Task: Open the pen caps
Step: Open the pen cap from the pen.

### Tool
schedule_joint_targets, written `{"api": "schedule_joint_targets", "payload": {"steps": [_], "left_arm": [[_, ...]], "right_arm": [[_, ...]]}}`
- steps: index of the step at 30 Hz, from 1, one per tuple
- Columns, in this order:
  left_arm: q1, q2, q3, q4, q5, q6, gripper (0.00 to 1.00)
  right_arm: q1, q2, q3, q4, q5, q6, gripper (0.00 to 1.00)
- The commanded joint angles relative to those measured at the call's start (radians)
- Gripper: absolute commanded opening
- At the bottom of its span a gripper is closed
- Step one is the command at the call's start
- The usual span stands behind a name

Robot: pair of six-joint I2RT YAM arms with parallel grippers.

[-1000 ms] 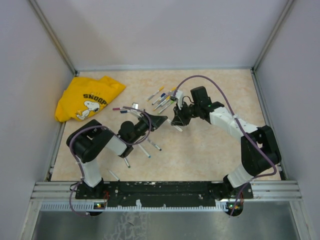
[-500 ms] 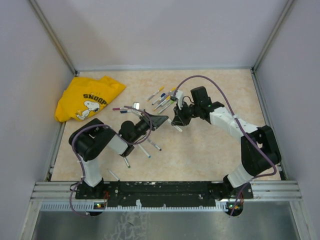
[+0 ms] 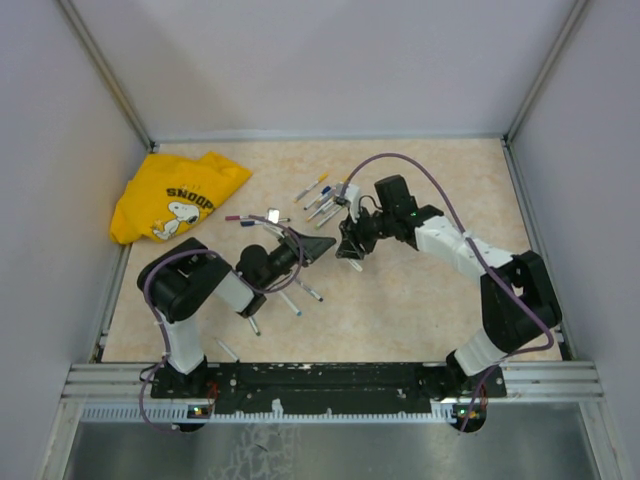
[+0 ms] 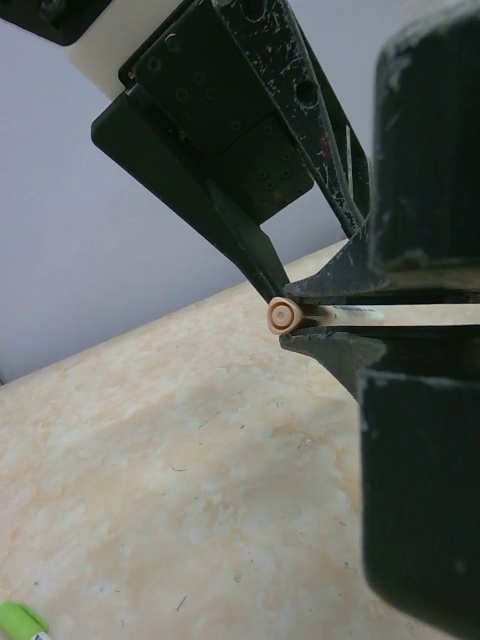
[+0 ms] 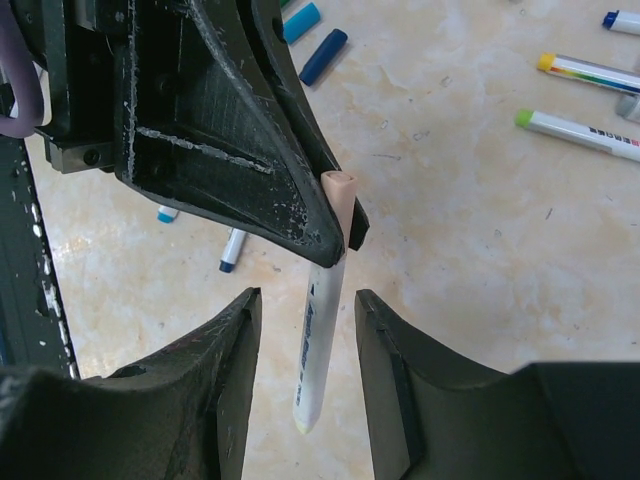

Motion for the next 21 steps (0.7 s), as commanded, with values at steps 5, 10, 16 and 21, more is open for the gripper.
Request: {"api": "schedule_joint_targets", "payload": {"steps": [5,10,16,21], "left_arm": [[-0.006,-0.041,-0.038,0.257,-0.012,0.026,0.00],[-0.005,-0.075,-0.060,0.263,-0.027,0.044,0.00],[-0.005,-0.104,-0.077,0.263,-0.044,0.061,0.00],[0.021,-0.126,-0.104,0.271,-0.061,0.080,0.00]], "right_arm": [[0.025,0.022,0.009,0.019,0.028,-0.015,0.43],[0.036,0.046,0.014,0.012,0.059,-0.020,0.43],[0.055,0.058,0.017,0.003,0.053,-0.029,0.39],[0.075,0.060,0.027,-0.019,0.023,-0.044,0.00]]}}
